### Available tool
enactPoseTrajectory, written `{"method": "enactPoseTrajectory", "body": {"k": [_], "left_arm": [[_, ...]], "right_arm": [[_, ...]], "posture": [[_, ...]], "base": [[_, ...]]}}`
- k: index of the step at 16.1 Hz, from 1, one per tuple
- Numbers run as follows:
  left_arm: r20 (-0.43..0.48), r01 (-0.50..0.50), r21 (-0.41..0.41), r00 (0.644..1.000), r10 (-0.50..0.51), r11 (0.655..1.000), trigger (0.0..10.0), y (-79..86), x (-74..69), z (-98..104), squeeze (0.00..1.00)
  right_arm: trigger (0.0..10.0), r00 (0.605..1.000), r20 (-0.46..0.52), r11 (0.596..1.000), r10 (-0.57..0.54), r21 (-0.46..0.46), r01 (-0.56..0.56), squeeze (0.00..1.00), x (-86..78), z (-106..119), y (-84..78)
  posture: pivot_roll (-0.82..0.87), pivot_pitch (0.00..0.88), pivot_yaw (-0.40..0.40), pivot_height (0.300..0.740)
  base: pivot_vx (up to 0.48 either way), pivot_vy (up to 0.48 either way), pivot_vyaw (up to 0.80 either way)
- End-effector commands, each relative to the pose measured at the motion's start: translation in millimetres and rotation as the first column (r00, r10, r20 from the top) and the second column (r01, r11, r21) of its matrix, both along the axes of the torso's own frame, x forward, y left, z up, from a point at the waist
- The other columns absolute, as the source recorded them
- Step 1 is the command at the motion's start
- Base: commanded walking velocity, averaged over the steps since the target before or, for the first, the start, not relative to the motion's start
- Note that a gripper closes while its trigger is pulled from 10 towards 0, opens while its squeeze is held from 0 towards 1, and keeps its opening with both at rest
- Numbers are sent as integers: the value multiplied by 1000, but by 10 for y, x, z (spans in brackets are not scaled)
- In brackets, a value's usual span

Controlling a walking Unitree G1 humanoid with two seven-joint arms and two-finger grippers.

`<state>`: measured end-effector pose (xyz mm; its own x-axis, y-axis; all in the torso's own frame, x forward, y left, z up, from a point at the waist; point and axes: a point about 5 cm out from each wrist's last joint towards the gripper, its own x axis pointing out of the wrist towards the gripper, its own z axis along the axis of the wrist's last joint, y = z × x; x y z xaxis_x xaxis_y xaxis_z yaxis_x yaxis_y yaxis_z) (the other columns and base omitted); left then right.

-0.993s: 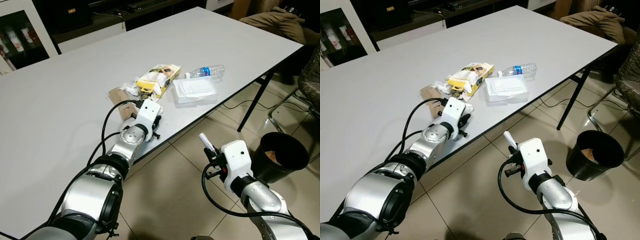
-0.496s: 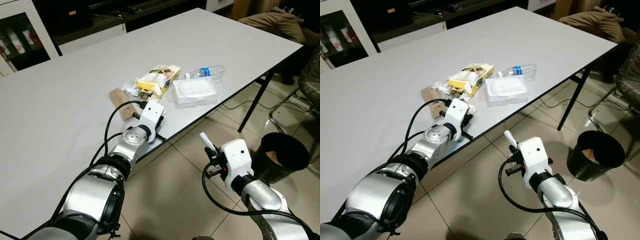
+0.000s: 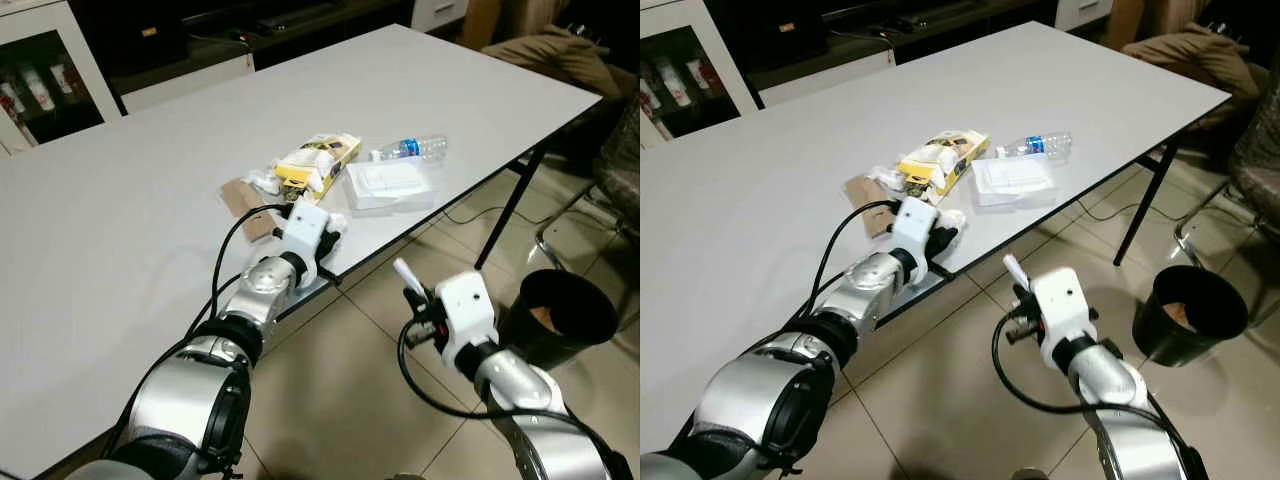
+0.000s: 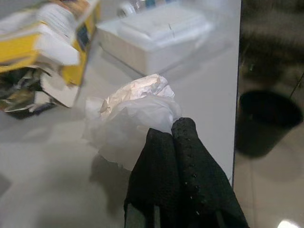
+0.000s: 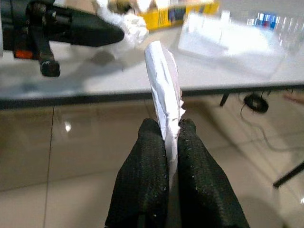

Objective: Picking trash to rubbish bin

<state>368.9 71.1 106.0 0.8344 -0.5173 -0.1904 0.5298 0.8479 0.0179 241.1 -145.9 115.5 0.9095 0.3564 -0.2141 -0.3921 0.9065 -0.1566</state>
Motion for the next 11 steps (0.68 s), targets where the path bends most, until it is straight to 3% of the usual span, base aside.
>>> {"method": "enactPoseTrajectory", "body": {"k": [1, 3, 5, 6, 8, 10, 11], "left_arm": [[22, -14, -36, 1000, 15, 999, 0, 63, 20, 43, 0], [85, -75, -219, 992, 95, 973, 0, 234, 34, 160, 0], [143, -122, -309, 975, 173, 943, 0, 427, -107, 246, 0], [147, -145, -318, 969, 200, 937, 0, 475, -154, 260, 0], [131, -216, -324, 954, 269, 921, 0, 617, -383, 272, 0], [123, -231, -315, 952, 280, 921, 0, 709, -724, 255, 0], [115, -240, -330, 950, 292, 913, 0, 728, -792, 261, 0]], "right_arm": [[10000, 1000, 20, 1000, 8, 5, -8, 0, 12, 23, 15], [10000, 998, 58, 997, -40, 74, 35, 0, 49, 93, 7], [10000, 996, 71, 994, -50, 96, 43, 0, 72, 99, 50], [10000, 996, 72, 994, -47, 98, 40, 0, 73, 95, 65], [10000, 997, 70, 994, -32, 106, 25, 0, 67, 72, 122], [10000, 997, 58, 992, -60, 112, 53, 0, 75, 35, 143], [10000, 995, 59, 991, -78, 110, 71, 0, 78, 29, 131]], "posture": [[-304, 0, 59, 740], [-258, 0, 29, 740], [-209, 0, 6, 740], [-209, 0, 6, 740], [-184, 0, -8, 740], [-163, 0, -24, 740], [-163, 0, -24, 740]], "base": [[0, 0, 0], [0, 0, 0], [0, 0, 0], [0, 0, 0], [0, 0, 0], [0, 0, 0], [0, 0, 0]]}}
